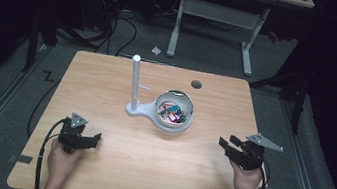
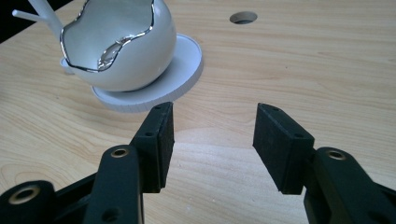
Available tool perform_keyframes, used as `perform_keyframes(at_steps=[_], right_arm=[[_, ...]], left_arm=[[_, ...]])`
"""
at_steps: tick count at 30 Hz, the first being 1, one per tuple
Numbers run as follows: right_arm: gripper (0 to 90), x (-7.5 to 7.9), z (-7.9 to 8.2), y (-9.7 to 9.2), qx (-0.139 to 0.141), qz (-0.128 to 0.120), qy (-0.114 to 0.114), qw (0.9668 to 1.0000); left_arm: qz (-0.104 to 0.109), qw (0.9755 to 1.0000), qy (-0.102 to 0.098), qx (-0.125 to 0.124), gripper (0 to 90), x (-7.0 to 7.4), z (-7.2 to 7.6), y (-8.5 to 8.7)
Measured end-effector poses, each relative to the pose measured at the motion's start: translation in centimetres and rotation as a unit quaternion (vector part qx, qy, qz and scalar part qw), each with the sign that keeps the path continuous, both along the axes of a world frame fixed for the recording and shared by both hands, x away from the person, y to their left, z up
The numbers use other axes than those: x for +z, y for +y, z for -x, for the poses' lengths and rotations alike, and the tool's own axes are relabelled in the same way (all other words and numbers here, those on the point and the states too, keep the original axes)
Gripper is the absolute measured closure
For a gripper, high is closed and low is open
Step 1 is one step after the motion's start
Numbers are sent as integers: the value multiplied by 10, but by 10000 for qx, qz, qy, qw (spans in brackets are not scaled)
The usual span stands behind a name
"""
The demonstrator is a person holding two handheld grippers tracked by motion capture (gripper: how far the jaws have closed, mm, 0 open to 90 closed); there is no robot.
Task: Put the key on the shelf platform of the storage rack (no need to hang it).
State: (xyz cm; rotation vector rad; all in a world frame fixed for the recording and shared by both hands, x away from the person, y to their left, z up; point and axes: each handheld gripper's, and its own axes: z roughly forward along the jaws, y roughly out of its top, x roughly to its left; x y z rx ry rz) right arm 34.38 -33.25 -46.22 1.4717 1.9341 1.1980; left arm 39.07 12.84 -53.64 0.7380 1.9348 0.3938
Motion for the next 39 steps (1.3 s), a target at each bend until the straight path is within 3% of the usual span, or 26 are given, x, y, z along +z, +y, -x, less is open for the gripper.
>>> perform_keyframes(at_steps=[8, 13, 21, 27, 33, 39], right_arm=[[483, -9, -2, 4, 37, 59, 108, 9999], [482, -16, -3, 10, 64, 311, 180, 9993], [482, -29, -5, 15, 73, 415, 318, 9986], [473, -38, -5, 19, 86, 490, 291, 9983], [474, -49, -7, 27, 103, 755, 275, 9967], [484, -55, -13, 33, 115, 837, 365, 9958]], left_arm=[[7, 10000, 2, 7, 183, 0, 0, 0], [17, 10000, 2, 19, 184, 0, 0, 0], [18, 10000, 6, 33, 183, 0, 0, 0], [8, 10000, 0, 22, 183, 0, 0, 0], [3, 10000, 2, 21, 182, 0, 0, 0], [-29, 10000, -15, -27, 182, 0, 0, 0]])
